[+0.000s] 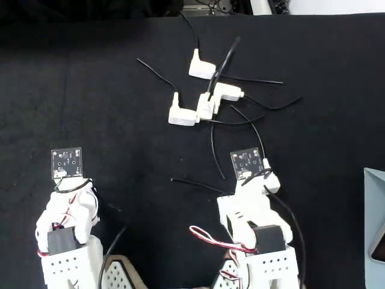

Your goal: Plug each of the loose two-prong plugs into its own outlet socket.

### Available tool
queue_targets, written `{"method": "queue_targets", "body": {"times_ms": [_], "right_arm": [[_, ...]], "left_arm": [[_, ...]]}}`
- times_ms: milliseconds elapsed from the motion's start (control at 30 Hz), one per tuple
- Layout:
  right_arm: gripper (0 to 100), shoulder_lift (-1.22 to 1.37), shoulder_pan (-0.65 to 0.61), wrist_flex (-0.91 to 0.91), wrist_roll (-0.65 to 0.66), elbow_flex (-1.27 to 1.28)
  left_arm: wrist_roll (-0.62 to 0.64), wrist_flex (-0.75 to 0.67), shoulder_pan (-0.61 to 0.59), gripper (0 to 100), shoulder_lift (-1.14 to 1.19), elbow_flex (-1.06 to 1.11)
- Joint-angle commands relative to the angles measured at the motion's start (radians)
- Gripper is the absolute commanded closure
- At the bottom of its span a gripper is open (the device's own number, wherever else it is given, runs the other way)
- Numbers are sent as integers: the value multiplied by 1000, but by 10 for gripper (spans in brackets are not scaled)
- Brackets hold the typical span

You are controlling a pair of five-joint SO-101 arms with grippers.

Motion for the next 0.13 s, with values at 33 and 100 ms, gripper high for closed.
{"method": "queue_targets", "body": {"times_ms": [33, 100], "right_arm": [[972, -73, 11, 6, 5, -5], [972, -73, 11, 6, 5, -5]], "left_arm": [[6, 5, 1, 970, 2, 19], [6, 5, -1, 970, 2, 19]]}}
